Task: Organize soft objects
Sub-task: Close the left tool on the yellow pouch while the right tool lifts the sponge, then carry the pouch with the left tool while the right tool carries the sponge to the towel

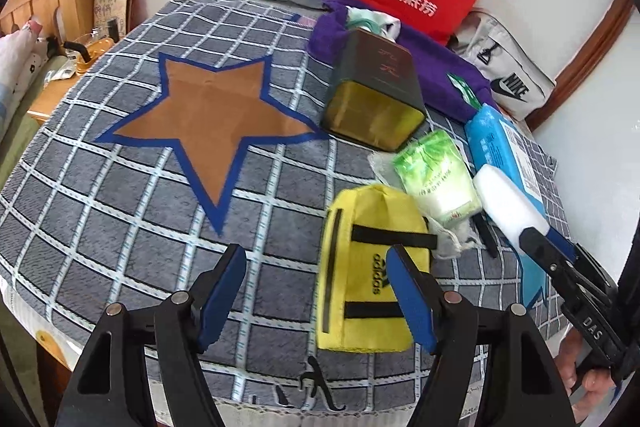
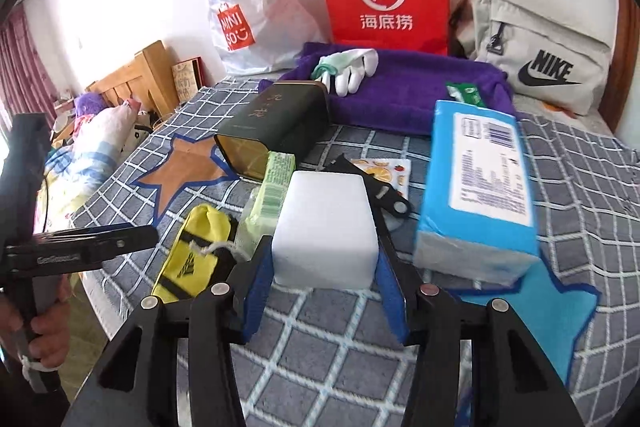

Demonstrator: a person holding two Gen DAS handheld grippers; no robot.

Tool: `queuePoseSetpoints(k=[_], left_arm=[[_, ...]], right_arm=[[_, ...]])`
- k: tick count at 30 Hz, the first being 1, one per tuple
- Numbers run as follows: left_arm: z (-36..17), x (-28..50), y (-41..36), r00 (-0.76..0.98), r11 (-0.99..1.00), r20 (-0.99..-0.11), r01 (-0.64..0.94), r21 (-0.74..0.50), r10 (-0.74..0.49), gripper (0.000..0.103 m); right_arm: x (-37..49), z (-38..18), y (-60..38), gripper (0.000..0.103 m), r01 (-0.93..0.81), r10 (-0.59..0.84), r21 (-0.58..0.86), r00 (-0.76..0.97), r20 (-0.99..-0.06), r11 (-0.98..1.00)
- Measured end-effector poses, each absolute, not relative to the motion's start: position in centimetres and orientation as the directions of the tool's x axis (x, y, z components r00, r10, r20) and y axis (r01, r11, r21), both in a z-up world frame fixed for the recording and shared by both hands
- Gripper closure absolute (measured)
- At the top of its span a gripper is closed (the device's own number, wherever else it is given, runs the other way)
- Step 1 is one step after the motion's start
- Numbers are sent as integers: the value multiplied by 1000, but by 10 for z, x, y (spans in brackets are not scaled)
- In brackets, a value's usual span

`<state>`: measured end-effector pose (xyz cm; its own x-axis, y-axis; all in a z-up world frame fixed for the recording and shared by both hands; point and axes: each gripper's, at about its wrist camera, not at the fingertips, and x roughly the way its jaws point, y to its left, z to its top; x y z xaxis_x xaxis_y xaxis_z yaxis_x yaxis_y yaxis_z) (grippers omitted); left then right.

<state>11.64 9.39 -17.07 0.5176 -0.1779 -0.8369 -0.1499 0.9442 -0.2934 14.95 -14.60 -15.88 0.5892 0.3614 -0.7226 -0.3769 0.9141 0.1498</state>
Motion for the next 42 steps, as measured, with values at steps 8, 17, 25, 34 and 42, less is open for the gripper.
queuePoseSetpoints(k=[8,17,25,34,42], left_arm=[[-185,124,60,456,961,-872,-110,-253,-177,25],[-197,135,32,417,977,-898,-88,-195,-142,19],[-200,139,23,426,989,-902,-87,-118,-70,20],[-199,134,29,463,992,-884,-67,-109,-66,33],[-191,129,57,484,981,-872,-119,-153,-77,39]], right_arm=[[104,-152,-181,54,-377,338,106,627,-701,920],[75,-181,-227,54,-322,236,27,634,-736,946],[81,-210,-235,39,-288,236,73,585,-776,955],[85,-218,-229,46,-271,231,76,602,-764,959],[84,-211,-226,53,-265,204,46,609,-767,963]])
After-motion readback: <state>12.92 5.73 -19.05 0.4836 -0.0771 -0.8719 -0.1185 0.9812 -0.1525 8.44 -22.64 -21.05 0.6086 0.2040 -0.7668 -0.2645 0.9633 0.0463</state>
